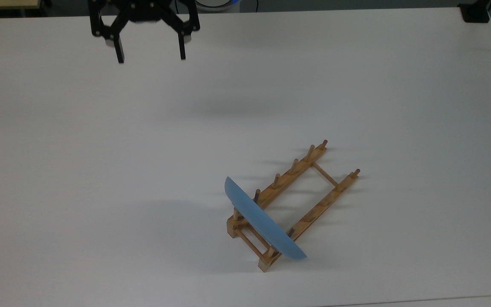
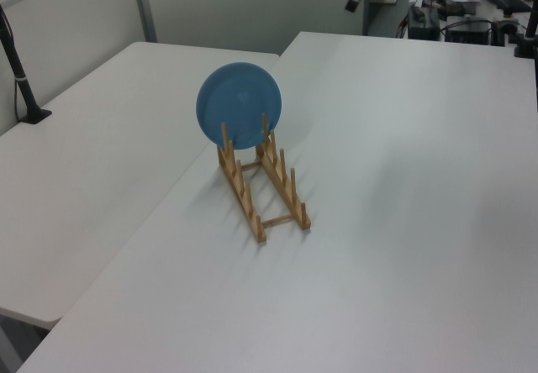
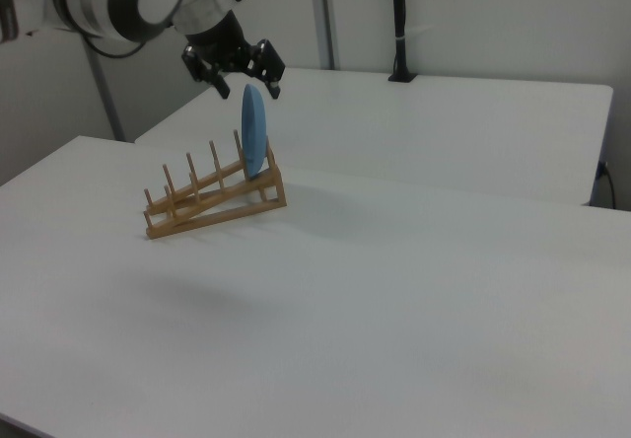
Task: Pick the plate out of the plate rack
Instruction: 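Move the open gripper toward the rim of the blue plate, then lower the gripper onto the plate rim and close on it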
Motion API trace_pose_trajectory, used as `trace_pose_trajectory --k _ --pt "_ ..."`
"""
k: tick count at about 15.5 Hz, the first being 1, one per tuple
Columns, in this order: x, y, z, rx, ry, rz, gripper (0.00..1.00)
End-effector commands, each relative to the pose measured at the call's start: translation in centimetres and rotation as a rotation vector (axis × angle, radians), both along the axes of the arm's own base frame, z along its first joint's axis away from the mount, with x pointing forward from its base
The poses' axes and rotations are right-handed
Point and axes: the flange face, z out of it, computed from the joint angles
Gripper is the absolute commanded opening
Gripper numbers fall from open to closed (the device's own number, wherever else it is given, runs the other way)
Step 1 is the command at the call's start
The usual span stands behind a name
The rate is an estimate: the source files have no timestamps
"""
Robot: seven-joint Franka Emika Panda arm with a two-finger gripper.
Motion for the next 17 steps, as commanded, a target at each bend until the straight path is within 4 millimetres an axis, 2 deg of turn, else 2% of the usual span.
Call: trace_pose_trajectory --k 1,5,6,8,9,14,17 --pt "3.4 4.3 -1.4 0.047 -0.147 -0.043 1.00" --pt "5.7 8.0 -4.7 0.022 -0.207 -0.122 1.00" --pt "6.2 9.6 -5.7 0.020 -0.227 -0.115 0.99" --pt "7.4 11.3 -8.4 0.020 -0.244 -0.125 0.94" --pt "8.0 11.9 -8.6 0.019 -0.265 -0.135 0.93" --pt "10.6 13.3 -11.7 -0.027 -0.297 -0.198 0.93" --pt "11.6 14.8 -13.3 -0.034 -0.316 -0.197 0.93"
